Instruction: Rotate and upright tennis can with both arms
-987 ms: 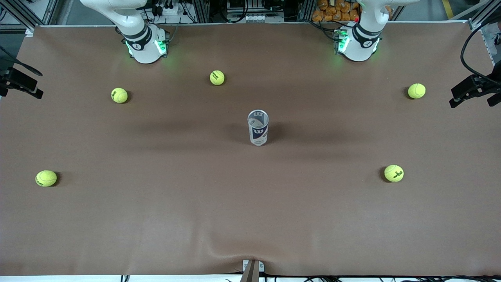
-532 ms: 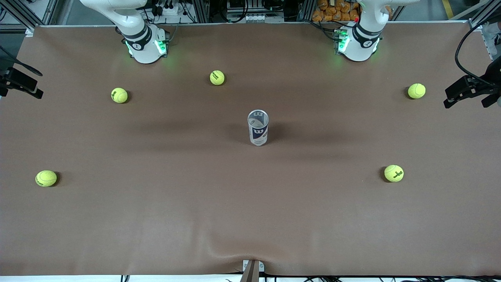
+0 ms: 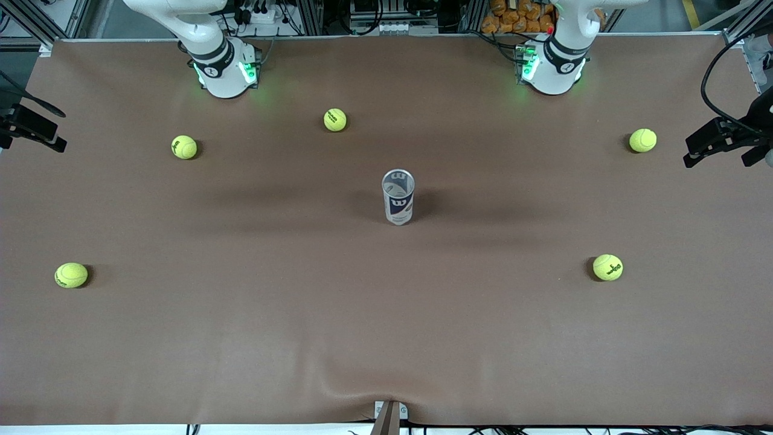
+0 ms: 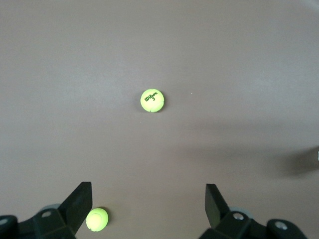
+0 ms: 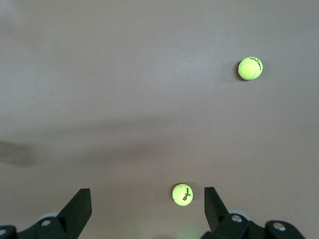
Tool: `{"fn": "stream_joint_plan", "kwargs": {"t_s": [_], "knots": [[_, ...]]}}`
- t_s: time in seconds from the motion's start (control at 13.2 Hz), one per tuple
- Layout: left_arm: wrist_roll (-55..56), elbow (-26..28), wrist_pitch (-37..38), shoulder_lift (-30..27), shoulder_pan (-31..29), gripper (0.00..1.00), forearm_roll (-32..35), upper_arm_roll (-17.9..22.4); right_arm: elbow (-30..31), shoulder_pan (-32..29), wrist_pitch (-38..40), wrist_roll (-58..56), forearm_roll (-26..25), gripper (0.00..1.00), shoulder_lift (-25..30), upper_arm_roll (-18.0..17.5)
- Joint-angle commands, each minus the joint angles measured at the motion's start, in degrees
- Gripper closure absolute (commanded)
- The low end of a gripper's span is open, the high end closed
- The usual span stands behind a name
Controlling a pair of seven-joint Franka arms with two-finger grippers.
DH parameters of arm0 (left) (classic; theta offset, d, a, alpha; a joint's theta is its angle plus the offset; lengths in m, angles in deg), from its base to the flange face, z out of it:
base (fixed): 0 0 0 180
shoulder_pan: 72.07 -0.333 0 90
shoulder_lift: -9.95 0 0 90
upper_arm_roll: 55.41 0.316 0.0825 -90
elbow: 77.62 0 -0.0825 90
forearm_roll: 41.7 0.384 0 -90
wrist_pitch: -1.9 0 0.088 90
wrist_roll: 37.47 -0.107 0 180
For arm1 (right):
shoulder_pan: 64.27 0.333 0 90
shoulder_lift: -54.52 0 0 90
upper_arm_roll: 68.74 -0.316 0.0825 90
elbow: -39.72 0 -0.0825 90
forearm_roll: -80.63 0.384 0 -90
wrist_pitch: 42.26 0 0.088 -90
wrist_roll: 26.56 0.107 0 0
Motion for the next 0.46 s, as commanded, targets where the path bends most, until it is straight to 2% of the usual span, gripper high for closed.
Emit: {"fn": "stream_joint_plan", "kwargs": {"t_s": [0.0,0.38], "knots": [[0.2,-0.8,0.9,0.3,-0.1,0.0,-0.9,0.0,-0.2,-0.9,0.5,-0.4,0.0,0.0,0.4,-0.7],[0.2,-0.8,0.9,0.3,0.0,0.0,-0.8,0.0,-0.2,-0.9,0.5,-0.4,0.1,0.0,0.4,-0.7]]}}
